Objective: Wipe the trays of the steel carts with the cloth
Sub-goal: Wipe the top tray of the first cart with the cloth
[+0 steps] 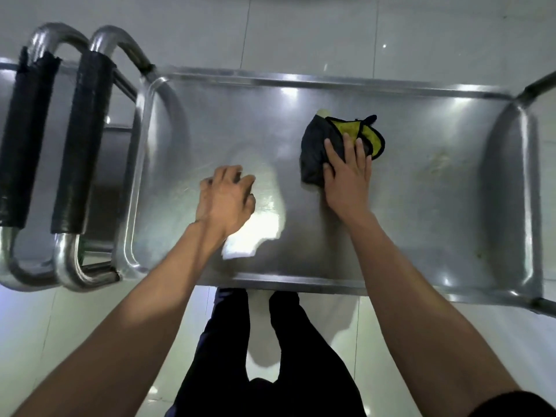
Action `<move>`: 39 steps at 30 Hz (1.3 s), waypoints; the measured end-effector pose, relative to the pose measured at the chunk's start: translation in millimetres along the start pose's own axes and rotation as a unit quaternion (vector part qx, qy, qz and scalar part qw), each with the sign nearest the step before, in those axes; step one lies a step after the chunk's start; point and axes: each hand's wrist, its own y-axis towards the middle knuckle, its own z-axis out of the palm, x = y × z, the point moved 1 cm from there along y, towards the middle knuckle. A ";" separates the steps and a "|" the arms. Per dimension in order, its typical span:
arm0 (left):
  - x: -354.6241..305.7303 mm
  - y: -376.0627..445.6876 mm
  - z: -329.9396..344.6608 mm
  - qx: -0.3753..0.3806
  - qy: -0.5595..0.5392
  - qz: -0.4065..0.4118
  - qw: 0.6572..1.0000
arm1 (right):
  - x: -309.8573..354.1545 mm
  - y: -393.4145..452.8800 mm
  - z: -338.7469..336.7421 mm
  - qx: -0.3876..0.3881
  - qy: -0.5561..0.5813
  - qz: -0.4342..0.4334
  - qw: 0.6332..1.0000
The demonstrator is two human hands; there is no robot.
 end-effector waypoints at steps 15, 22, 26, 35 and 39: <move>55.7 -34.3 -16.0 -0.031 -0.024 -0.070 0.997 | 36.7 -36.5 16.4 -0.006 -0.023 -0.022 0.999; 102.7 -58.3 -15.8 -0.025 -0.026 -0.147 0.989 | 135.4 -49.7 52.0 0.023 -0.013 -0.081 0.996; 116.1 -67.5 -9.9 0.015 -0.011 -0.137 0.990 | 186.8 -54.0 70.0 0.038 0.001 -0.129 0.991; 128.3 -81.4 -2.6 0.040 0.016 -0.122 0.992 | 242.0 -52.4 89.9 0.054 -0.010 -0.196 0.979; 129.1 -79.7 -6.2 0.040 0.026 -0.116 0.992 | 233.2 -51.3 89.6 0.044 -0.008 -0.201 0.978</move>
